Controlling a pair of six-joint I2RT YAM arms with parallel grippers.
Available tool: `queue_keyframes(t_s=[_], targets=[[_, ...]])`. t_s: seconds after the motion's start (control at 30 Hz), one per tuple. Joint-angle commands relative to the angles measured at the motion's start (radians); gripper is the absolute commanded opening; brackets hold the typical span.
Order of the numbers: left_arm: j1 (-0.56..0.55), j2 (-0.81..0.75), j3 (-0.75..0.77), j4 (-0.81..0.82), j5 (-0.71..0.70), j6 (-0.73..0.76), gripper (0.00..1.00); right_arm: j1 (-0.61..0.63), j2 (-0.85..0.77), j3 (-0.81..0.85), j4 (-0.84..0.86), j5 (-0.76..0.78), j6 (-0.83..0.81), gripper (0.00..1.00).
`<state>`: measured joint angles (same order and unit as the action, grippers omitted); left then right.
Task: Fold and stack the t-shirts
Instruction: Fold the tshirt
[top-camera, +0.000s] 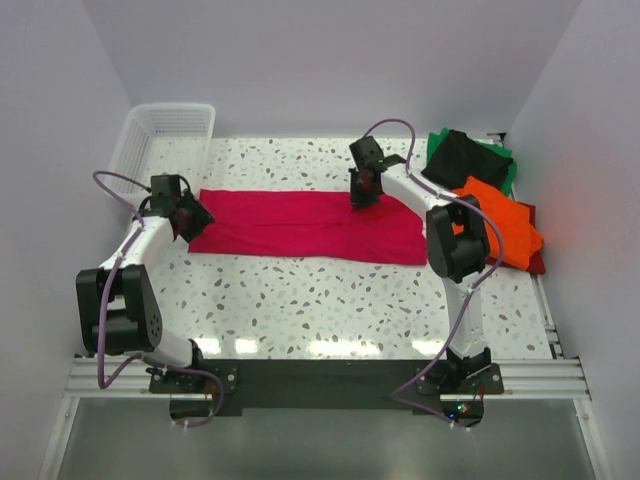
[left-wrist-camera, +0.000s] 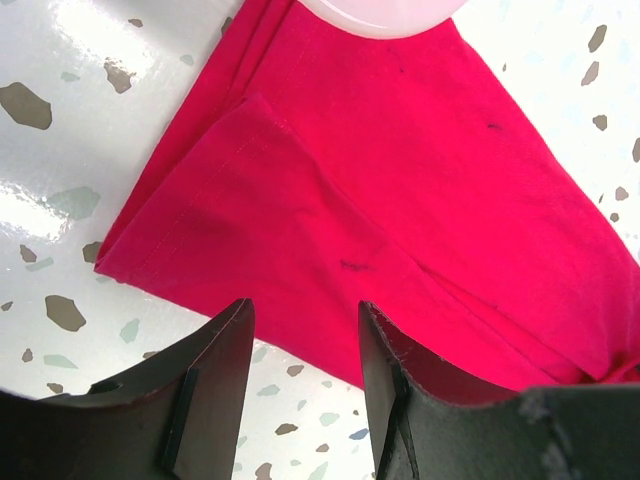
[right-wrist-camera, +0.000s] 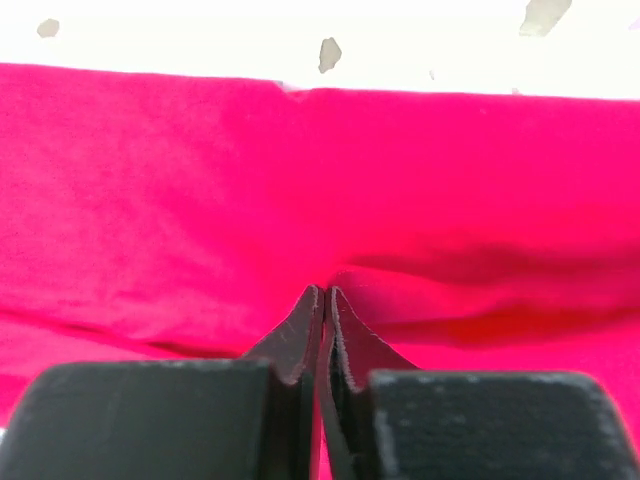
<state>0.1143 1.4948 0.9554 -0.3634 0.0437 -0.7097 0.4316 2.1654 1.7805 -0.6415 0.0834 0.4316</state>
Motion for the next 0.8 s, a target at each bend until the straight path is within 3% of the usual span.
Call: queue_keyframes(t_s=[0.0,0.13,0.33,0.53,0.77], targets=[[-0.007,0.001,0.032,0.004,-0.013,0.035,0.50,0.002,0.002,0.039,0.037,-0.022,-0.048,0.07],[-0.011,0.008,0.032,0.030,0.005,0.052,0.50,0.001,-0.048,-0.009,0.094,0.016,-0.045,0.14],[-0.076,0.034,0.068,0.054,-0.039,0.128,0.52,-0.001,-0.156,-0.090,0.186,0.087,-0.016,0.36],[-0.132,0.065,0.121,0.043,-0.110,0.122,0.54,-0.002,-0.196,-0.113,0.186,0.110,-0.021,0.40],[-0.156,0.149,0.195,0.005,-0.174,0.141,0.55,-0.007,-0.225,-0.128,0.072,0.133,0.070,0.40]])
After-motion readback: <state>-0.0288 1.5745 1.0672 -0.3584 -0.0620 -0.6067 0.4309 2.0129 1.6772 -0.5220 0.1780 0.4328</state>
